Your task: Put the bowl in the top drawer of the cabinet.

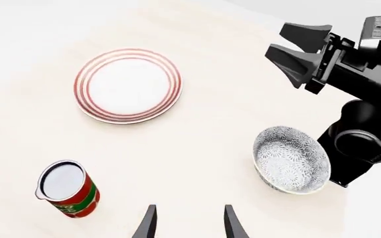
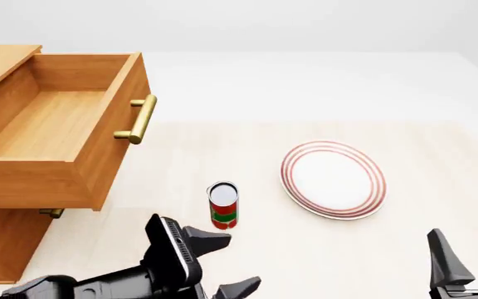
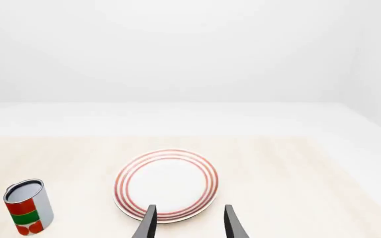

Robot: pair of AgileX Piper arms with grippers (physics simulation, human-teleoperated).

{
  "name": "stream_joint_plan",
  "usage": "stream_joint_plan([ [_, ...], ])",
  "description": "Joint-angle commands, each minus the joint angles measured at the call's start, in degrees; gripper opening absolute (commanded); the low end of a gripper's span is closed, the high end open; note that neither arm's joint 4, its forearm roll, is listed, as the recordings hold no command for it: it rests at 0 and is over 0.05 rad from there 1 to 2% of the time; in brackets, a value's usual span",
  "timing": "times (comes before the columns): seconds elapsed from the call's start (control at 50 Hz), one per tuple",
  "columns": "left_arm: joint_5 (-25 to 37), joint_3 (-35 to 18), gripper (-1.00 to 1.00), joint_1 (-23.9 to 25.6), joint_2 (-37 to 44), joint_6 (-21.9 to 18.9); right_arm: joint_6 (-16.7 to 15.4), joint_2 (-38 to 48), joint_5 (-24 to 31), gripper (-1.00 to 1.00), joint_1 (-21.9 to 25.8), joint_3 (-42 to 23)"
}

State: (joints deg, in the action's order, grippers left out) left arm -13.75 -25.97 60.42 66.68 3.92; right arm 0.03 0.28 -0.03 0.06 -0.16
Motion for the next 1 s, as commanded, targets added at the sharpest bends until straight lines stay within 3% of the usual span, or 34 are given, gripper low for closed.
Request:
stream_joint_plan([
  [0.02,1.37,-4.64,1.0,3.27,5.99,6.44,-0.05,-0.02,0.01,1.0,0.0,-0.02],
  [0.4,2.83,-12.01,1.0,7.98,17.36,18.77,-0.05,-0.02,0.01,1.0,0.0,-0.02],
  [1.0,1.91,-18.73,1.0,12.65,25.7,26.17,-0.05,-0.02,0.01,1.0,0.0,-0.02],
])
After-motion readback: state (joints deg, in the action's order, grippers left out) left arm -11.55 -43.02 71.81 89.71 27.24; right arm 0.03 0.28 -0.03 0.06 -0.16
